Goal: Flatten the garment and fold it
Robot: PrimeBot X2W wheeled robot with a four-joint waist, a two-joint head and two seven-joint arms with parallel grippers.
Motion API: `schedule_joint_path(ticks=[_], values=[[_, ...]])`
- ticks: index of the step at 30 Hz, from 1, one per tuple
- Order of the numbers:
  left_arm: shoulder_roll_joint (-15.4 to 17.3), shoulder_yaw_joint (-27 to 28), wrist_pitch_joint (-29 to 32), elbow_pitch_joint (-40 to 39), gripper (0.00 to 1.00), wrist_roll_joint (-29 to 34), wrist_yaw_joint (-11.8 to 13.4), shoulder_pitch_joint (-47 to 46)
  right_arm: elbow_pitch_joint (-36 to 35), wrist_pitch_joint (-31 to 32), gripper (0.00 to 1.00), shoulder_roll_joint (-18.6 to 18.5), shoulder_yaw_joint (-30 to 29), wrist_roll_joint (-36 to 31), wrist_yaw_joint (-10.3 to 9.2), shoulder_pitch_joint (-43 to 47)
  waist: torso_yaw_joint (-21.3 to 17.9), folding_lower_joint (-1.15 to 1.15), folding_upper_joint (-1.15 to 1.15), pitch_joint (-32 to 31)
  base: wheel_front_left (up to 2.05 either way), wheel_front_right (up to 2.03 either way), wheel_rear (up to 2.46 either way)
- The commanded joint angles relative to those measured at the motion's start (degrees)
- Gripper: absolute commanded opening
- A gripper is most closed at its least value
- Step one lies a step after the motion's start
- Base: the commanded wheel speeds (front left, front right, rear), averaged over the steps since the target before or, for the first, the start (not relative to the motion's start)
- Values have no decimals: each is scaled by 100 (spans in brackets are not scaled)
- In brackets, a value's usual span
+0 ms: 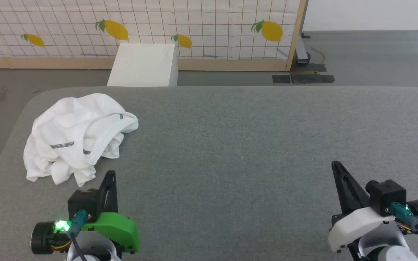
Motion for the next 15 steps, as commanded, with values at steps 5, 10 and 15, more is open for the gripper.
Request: schedule_joint_path(ticks=[5, 10, 15], values=[[-29, 17, 8, 18, 0, 74, -6, -101, -28, 2, 0, 7, 6, -38, -9, -91, 0, 0, 0, 0, 0, 0, 0], [-29, 17, 8, 18, 0, 74, -6, -101, -28, 2, 0, 7, 6, -38, -9, -91, 0, 0, 0, 0, 0, 0, 0], [-29, 17, 8, 18, 0, 74, -6, -101, -28, 2, 0, 7, 6, -38, -9, -91, 0, 0, 0, 0, 0, 0, 0]])
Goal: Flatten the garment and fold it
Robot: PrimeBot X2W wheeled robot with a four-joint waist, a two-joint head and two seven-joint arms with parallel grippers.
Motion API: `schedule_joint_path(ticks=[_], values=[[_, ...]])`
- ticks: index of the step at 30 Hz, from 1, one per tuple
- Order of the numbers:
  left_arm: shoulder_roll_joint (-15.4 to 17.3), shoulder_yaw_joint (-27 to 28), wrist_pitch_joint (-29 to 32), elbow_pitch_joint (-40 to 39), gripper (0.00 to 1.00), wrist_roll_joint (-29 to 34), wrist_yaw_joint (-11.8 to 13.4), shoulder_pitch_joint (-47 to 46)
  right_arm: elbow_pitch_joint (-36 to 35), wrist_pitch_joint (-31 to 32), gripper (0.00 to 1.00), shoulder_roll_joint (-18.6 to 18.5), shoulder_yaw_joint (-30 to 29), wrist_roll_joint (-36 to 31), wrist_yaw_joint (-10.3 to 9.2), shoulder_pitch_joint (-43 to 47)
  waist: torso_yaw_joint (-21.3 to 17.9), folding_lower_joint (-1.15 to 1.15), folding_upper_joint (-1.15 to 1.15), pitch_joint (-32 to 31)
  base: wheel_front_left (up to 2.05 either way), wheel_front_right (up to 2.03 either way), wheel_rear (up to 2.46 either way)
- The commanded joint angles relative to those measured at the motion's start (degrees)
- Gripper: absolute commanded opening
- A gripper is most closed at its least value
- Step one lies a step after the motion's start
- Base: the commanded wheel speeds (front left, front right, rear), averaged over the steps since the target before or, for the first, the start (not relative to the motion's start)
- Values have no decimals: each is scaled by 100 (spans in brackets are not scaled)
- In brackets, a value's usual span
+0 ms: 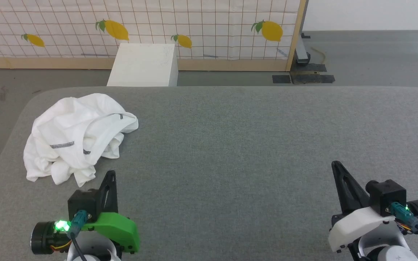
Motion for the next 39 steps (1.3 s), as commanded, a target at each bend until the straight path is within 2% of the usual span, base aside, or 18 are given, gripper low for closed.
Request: schedule_joint_path(ticks=[1, 13, 14, 39], values=[[-29, 18, 8, 18, 0, 74, -6, -100, -28, 2, 0, 7, 8, -38, -9, -91, 0, 0, 0, 0, 0, 0, 0], [-29, 18, 8, 18, 0, 74, -6, -100, -28, 2, 0, 7, 8, -38, -9, -91, 0, 0, 0, 0, 0, 0, 0], [0, 0, 1, 0, 100, 0, 0, 0, 0, 0, 100, 0, 0, 0, 0, 0, 0, 0, 0, 0, 0, 0, 0], [-4, -105, -237, -62, 100, -155, 41, 87, 166, -238, 100, 0, -247, 282, 0, -3, 13, 0, 0, 17, 0, 0, 0]])
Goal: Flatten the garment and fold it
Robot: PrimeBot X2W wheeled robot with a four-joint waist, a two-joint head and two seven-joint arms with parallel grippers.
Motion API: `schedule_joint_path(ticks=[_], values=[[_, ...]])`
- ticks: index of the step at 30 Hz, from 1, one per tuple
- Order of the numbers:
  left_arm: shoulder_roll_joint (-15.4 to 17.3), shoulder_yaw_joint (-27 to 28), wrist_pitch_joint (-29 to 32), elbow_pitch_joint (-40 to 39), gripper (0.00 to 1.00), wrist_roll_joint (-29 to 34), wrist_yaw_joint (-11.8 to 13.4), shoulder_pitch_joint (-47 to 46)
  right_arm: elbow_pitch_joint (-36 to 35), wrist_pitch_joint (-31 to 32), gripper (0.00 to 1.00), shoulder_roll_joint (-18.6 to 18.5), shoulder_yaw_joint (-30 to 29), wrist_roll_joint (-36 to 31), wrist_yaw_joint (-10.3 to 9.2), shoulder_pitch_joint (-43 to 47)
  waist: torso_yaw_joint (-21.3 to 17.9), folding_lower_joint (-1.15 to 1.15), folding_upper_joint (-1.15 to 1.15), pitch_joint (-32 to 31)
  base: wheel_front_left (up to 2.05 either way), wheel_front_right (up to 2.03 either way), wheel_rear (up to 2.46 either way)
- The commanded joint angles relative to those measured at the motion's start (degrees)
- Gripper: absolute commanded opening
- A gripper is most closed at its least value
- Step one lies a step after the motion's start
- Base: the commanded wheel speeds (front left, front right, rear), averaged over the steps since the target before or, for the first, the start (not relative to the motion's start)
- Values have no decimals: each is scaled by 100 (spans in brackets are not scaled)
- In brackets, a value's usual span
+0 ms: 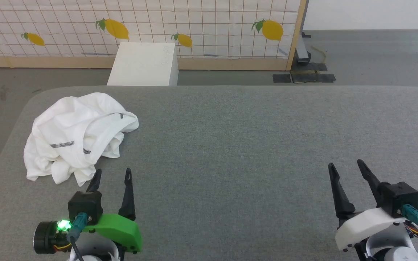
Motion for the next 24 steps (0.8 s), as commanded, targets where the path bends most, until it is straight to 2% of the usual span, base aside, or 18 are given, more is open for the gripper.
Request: schedule_joint_path(ticks=[1, 24], values=[[-5, -23, -53, -32, 100, -32, 38, 71, 30, -63, 100, 1, -39, 60, -2, -6, 12, 0, 0, 0, 0, 0, 0], [-11, -86, -324, -72, 100, -212, 146, 212, 238, -335, 100, 3, -104, 220, -3, 34, 403, 0, 0, -42, 0, 0, 0]])
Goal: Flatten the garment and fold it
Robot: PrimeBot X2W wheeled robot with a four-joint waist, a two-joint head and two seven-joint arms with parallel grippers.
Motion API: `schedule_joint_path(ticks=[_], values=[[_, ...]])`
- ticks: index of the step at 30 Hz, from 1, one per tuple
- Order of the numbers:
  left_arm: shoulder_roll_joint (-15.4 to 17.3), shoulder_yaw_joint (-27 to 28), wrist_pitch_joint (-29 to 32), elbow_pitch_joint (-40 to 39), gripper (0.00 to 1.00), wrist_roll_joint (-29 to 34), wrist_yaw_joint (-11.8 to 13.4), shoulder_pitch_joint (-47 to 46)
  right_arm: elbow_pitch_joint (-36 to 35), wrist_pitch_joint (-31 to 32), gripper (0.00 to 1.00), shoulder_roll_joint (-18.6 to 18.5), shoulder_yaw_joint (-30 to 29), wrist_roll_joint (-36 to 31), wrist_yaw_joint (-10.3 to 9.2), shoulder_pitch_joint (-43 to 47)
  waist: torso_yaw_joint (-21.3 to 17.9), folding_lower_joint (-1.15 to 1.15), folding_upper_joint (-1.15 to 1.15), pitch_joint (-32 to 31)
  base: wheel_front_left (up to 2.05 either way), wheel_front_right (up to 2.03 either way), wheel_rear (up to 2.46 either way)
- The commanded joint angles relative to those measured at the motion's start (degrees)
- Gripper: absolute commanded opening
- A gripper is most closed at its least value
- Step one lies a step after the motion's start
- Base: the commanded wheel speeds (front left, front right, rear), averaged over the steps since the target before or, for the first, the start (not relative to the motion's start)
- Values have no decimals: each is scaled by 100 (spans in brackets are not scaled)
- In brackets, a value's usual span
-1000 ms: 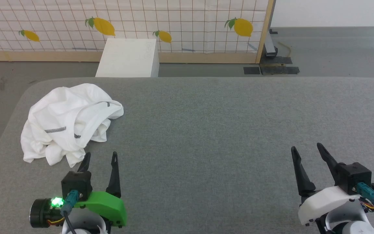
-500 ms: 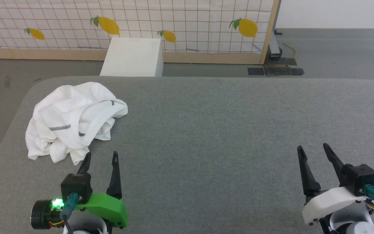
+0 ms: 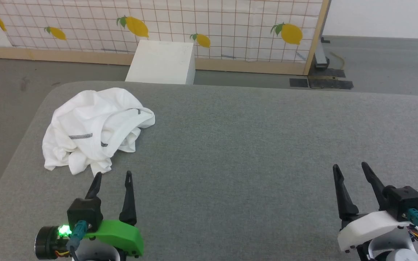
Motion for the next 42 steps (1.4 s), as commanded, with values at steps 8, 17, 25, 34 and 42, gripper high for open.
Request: schedule_joint_path(ticks=[8, 17, 25, 34, 42], values=[[-13, -17, -149, -64, 100, -139, 55, 143, 116, -153, 100, 3, -21, 101, -4, 45, 279, 0, 0, -13, 0, 0, 0], [-15, -30, -253, -80, 100, -211, 79, 210, 206, -258, 100, 4, -17, 165, -5, 58, 567, 0, 0, -28, 0, 0, 0], [-17, -50, -347, -102, 100, -278, 118, 296, 316, -352, 100, 5, 13, 227, -5, 90, 846, 0, 0, -83, 0, 0, 0], [-19, -37, -454, -105, 100, -349, 125, 382, 435, -459, 100, 5, 32, 309, -6, 121, 1143, 0, 0, -130, 0, 0, 0], [-21, -54, -548, -114, 100, -407, 145, 459, 538, -554, 100, 6, 14, 391, -7, 135, 1363, 0, 0, -166, 0, 0, 0]])
